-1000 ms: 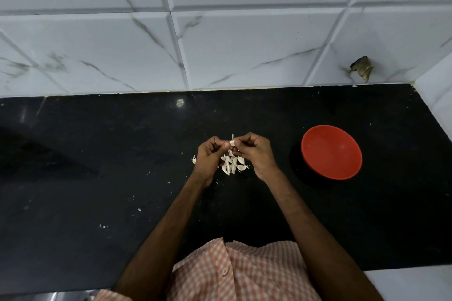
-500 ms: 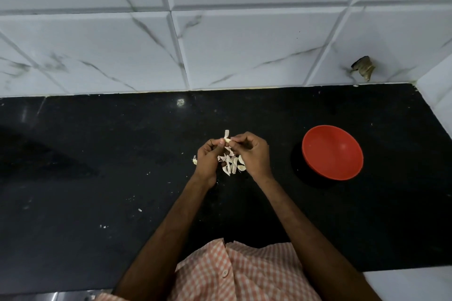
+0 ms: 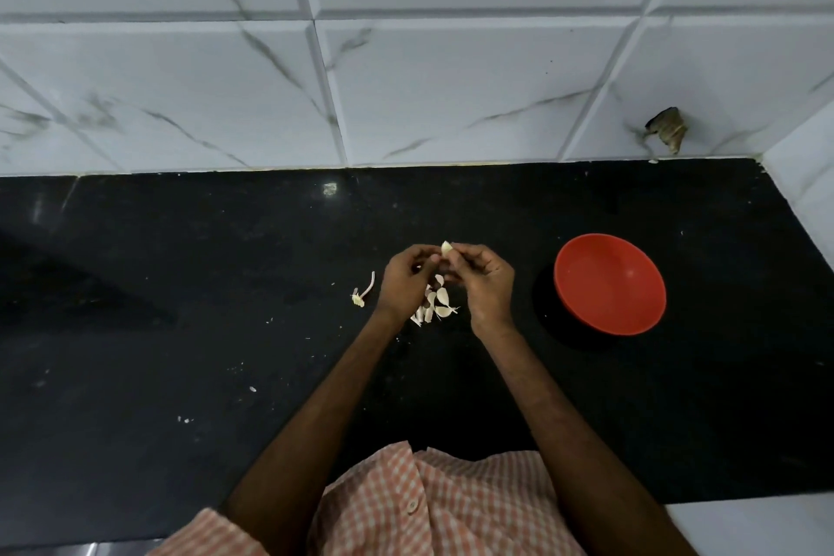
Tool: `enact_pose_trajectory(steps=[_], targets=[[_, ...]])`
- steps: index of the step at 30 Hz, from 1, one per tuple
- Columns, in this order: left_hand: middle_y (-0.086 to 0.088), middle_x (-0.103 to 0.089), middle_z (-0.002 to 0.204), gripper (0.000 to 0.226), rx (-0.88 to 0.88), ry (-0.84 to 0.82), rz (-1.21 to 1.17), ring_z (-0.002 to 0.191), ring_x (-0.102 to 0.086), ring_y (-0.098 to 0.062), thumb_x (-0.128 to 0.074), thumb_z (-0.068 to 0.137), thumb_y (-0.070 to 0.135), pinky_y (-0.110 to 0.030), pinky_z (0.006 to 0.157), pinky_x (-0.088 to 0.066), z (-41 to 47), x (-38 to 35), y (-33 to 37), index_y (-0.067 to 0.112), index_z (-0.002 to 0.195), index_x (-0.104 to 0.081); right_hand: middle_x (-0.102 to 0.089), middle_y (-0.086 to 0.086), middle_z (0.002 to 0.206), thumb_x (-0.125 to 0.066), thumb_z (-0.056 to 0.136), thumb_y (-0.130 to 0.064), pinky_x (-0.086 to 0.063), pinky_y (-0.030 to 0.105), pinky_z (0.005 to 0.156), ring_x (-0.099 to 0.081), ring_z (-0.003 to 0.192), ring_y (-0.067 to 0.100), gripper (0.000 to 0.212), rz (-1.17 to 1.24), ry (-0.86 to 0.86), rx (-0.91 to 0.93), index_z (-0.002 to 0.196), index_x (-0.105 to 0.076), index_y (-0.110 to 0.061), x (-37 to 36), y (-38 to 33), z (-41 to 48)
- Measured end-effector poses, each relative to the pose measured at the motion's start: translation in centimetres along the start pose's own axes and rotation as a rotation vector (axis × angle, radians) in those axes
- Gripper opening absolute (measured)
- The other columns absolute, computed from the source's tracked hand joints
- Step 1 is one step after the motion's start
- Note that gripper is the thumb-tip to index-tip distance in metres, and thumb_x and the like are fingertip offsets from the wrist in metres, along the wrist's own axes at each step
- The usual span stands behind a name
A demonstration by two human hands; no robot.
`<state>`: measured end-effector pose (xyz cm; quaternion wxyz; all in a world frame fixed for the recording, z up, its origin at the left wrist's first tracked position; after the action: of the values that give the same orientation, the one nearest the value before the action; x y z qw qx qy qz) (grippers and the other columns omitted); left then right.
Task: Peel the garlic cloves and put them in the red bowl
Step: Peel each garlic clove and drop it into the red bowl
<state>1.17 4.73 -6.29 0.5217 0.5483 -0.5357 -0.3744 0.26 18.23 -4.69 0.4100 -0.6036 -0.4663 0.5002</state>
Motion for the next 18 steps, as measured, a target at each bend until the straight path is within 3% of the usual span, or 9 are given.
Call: enact_pose_trajectory(steps=[4, 9, 14, 18], targets=[[0.013, -0.073, 0.090, 0.018, -0.062, 0.007, 0.205, 0.084, -0.068, 0.005, -0.067, 0.094, 0.009, -0.019, 0.077, -0.052, 1.1, -1.1, 0.3, 0.021, 0.108, -0.068, -0.075, 0.003, 0.080, -0.064, 0.096, -0.002, -0.058, 0.022, 0.064, -0.070, 0.072, 0.009, 0.009, 0.097, 0.068, -0.186, 0.097, -0.071, -0.007, 1.1, 0.1, 0.3], [-0.007, -0.074, 0.110, 0.027, -0.158, -0.047, -0.023, 0.103, -0.070, -0.016, -0.054, 0.100, 0.003, -0.035, 0.093, -0.055, 0.9, -1.3, 1.5, 0.008, 0.122, -0.068, -0.070, 0.003, 0.078, -0.060, 0.099, -0.007, -0.059, 0.022, 0.066, -0.066, 0.070, 0.008, 0.012, 0.196, 0.035, -0.321, 0.095, -0.071, -0.006, 1.5, 0.0, 0.5], [-0.009, -0.074, 0.108, 0.025, -0.075, -0.111, -0.237, 0.097, -0.070, -0.012, -0.058, 0.098, -0.001, -0.029, 0.086, -0.057, 0.1, -1.5, 1.3, -0.001, 0.122, -0.067, -0.068, 0.002, 0.078, -0.059, 0.101, -0.015, -0.056, 0.022, 0.061, -0.065, 0.071, 0.010, 0.015, 0.193, -0.090, -0.436, 0.095, -0.071, -0.009, 0.7, 0.3, 0.3], [-0.002, -0.075, 0.091, 0.017, -0.018, -0.110, -0.304, 0.085, -0.069, -0.011, -0.063, 0.096, 0.000, -0.027, 0.080, -0.057, -0.3, -1.0, 0.9, 0.003, 0.111, -0.071, -0.065, -0.001, 0.072, -0.060, 0.100, -0.017, -0.047, 0.017, 0.051, -0.061, 0.060, 0.006, 0.013, 0.141, -0.141, -0.519, 0.093, -0.069, -0.011, 0.4, 0.0, 0.0]])
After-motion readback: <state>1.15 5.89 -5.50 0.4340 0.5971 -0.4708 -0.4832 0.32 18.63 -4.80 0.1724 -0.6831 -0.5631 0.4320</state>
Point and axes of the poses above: each hand's wrist, its own z-axis towards the middle knuckle, its own x-axis out of the back of the hand, y = z × x, the point moved 4 cm from there along z, towards the middle knuckle
